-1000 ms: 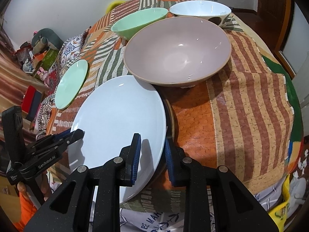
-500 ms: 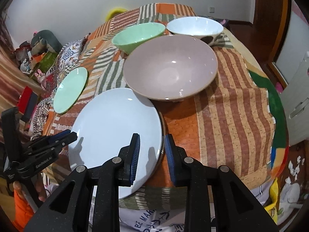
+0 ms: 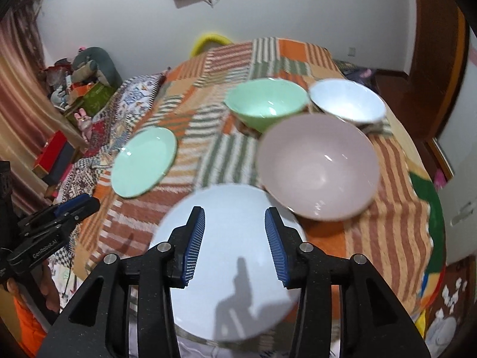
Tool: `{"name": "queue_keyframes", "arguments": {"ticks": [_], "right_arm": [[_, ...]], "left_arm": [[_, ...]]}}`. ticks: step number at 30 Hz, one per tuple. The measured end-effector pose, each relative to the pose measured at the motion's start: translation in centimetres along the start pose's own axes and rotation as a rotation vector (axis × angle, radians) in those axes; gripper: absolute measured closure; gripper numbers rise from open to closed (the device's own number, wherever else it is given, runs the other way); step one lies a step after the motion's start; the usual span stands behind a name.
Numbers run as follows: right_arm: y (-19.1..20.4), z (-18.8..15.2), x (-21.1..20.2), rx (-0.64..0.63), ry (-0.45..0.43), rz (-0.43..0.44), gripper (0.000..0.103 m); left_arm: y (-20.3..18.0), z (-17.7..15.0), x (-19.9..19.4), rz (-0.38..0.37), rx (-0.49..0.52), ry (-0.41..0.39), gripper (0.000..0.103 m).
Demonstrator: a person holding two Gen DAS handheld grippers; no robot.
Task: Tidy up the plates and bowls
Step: 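Lower the white plate onto the purple plate and open both tools, then move both tools forward to the rim of the pale green plate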
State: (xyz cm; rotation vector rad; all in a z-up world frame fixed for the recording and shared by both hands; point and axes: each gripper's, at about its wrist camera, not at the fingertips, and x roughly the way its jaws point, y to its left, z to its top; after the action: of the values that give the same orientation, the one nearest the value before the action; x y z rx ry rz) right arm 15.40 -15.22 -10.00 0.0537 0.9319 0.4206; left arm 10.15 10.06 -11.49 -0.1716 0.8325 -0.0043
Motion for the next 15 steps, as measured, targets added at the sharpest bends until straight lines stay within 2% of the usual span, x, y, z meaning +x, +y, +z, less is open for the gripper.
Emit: {"name": "queue_keyframes", "arguments": {"ticks": [2, 4, 6, 15], "right_arm": [[1.0, 0.7, 0.3, -0.020, -0.008, 0.016, 0.064], [2.3, 1.4, 0.7, -0.045, -0.015, 0.031, 0.058], [3.5, 1.9, 1.0, -0.066, -0.032, 0.040, 0.047], [7.5, 4.2, 4.2, -0.154, -0.042, 0.065, 0.044]], "left_arm": [[1.4, 0.4, -0.7, 0.036, -0.011, -0.030, 0.051], [2.6, 0.9, -1.0, 0.071, -0.022, -0.043, 0.046], [4.1, 1.4, -1.1, 0.101, -0.041, -0.051, 0.042], [10.2, 3.2, 0.8, 0.176, -0.135, -0.063, 0.035]]}}
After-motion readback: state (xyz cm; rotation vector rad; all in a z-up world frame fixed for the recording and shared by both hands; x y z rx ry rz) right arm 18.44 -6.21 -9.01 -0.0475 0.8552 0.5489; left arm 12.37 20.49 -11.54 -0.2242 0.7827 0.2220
